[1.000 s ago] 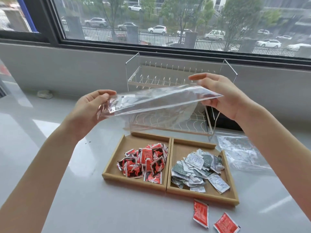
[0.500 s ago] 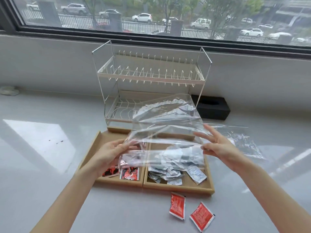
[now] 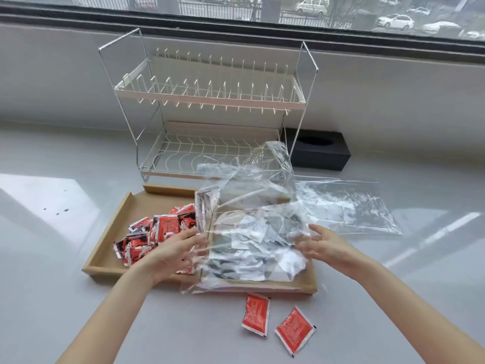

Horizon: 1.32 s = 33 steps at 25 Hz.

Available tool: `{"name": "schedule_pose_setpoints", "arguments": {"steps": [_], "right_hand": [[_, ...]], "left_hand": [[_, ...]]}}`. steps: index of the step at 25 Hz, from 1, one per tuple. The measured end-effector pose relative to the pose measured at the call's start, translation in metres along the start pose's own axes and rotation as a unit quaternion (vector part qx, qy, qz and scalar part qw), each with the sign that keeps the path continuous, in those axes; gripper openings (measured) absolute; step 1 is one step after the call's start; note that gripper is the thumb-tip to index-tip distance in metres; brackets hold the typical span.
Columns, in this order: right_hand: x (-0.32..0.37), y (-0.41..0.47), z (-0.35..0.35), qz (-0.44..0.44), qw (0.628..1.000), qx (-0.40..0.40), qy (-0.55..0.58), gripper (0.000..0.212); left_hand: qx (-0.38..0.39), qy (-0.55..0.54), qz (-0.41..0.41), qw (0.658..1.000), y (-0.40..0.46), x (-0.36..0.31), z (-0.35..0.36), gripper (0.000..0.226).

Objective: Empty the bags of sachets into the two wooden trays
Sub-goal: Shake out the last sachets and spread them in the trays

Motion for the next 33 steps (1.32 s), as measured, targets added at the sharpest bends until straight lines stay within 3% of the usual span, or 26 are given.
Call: {"name": "schedule_pose_setpoints", "arguments": {"steps": [8, 12, 16, 22, 25, 28, 33], "right_hand": [[0.029, 0.053, -0.023, 0.012, 0.994, -0.105, -0.002, 0.049], [0.033, 0.067, -0.023, -0.015, 0.993, -0.109, -0.048, 0.023], [0.030, 0.068, -0.026, -0.060, 0.990, -0.128, -0.002, 0.026], [0.035, 0.050, -0.024, -0.133, 0.985, -0.073, 0.085, 0.027], [0.040, 0.039, -0.025, -0.148, 0.984, -0.043, 0.086, 0.031], [0.042, 0.028, -0.024, -0.152, 0.984, -0.049, 0.078, 0.017], [0.044, 0.008, -0.036, -0.227, 0.968, -0.082, 0.069, 0.018]], "left_hand": [[-0.178, 0.089, -0.026, 0.980, 0.026, -0.029, -0.004, 0.038], [-0.221, 0.129, 0.012, 0.967, 0.035, -0.032, -0.007, 0.031], [-0.252, 0.066, 0.084, 0.962, 0.028, -0.034, -0.008, 0.025], [-0.162, -0.085, 0.119, 0.976, 0.013, -0.040, -0.011, 0.010], [-0.161, -0.065, 0.141, 0.975, 0.006, -0.044, -0.009, 0.024], [-0.171, -0.059, 0.173, 0.968, -0.001, -0.052, -0.002, 0.014], [-0.219, 0.030, 0.258, 0.941, -0.020, -0.071, 0.013, 0.012]]}}
Point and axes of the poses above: each hand's wrist, its own y-axis towards the middle knuckle, its own z-axis out of the palm, x = y × z, the point moved 3 cm from there along y, towards the middle knuckle, and after that the axes turned 11 degrees about x, right-handed, at the moved point
